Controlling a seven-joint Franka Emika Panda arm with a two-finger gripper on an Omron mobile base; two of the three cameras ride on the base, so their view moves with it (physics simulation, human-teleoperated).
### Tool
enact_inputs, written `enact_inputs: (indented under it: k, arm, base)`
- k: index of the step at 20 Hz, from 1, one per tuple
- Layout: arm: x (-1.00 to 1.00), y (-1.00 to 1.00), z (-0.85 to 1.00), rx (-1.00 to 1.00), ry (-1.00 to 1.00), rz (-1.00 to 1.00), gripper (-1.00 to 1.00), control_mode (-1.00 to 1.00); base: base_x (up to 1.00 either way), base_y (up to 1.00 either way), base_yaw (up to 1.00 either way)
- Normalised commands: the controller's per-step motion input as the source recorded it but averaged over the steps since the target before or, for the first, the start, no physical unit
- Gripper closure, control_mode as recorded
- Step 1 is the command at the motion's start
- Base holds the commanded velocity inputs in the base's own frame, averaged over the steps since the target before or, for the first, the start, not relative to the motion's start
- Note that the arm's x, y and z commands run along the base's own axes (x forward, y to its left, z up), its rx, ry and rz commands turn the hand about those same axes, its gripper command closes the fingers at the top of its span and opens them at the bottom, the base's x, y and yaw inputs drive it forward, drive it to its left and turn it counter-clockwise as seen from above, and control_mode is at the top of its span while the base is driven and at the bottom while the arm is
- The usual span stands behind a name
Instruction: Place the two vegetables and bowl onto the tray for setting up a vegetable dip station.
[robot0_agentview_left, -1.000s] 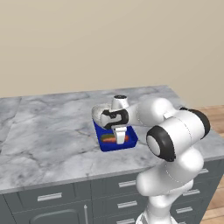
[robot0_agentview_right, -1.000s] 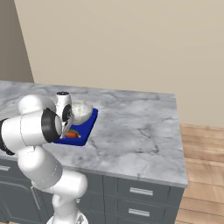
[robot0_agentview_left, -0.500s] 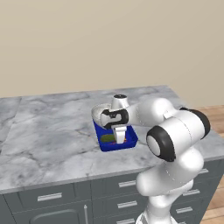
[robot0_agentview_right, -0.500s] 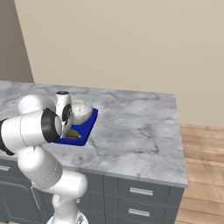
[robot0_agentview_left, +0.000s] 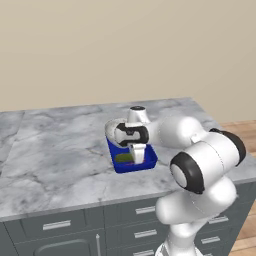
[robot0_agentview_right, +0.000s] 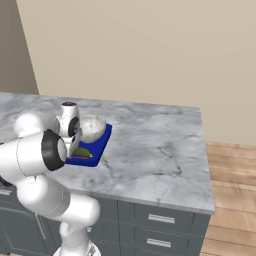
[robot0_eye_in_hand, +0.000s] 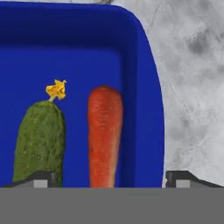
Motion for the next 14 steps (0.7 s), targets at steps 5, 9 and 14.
enact_inputs:
  k: [5,9,14]
  arm:
    - [-0.36,-0.01,0.21,0.0,-0.02,0.3,-1.0,-1.0]
    - [-0.4,-0.02,0.23,0.0,-0.01,0.47,-1.0,-1.0]
    - [-0.39,-0.01,0.29,0.0,0.01,0.48,-1.0,-1.0]
  base:
    - [0.0,0.0,0.0]
    - [0.0,0.0,0.0]
    - [0.0,0.0,0.0]
